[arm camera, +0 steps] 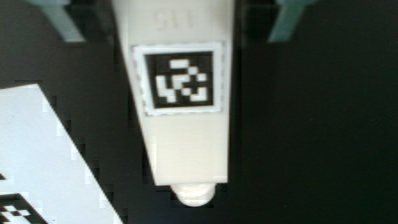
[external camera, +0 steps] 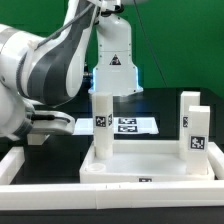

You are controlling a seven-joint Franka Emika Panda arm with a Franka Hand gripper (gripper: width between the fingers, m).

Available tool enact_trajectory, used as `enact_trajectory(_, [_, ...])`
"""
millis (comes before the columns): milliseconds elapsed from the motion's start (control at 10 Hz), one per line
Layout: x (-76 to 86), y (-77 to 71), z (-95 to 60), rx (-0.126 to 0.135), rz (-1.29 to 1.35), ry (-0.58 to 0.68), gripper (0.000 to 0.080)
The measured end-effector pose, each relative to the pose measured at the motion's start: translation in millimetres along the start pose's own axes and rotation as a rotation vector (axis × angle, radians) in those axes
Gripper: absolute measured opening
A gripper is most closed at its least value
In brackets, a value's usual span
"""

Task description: Assemble desk

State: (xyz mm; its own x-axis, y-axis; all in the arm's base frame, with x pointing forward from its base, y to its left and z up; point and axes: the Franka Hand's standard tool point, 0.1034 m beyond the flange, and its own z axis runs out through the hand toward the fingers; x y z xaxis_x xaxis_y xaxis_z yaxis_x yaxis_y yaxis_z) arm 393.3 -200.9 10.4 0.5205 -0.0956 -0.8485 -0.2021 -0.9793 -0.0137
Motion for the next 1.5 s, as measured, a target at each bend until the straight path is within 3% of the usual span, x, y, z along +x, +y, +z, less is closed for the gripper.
enact_trajectory(800, [-3.2, -0.7, -1.9, 0.005, 0.001, -0.009, 0.0287])
enact_trajectory(900, [-16.6, -4.8, -17.4, 0.023, 0.0, -0.037, 0.0287])
enact_trajectory(1000, [-23.5, -11.3, -38.0, 0.021, 0.003, -0.015, 0.0287])
enact_trajectory(1200, [-53.2, -34.2, -78.6, 0.026, 0.022, 0.025, 0.0287])
enact_trajectory(1300, [-57.5, -36.8, -92.2, 0.018, 0.014, 0.038, 0.0287])
enact_trajectory(1500, [-43.5, -33.8, -101.9, -0.005, 0.004, 0.187, 0.0287])
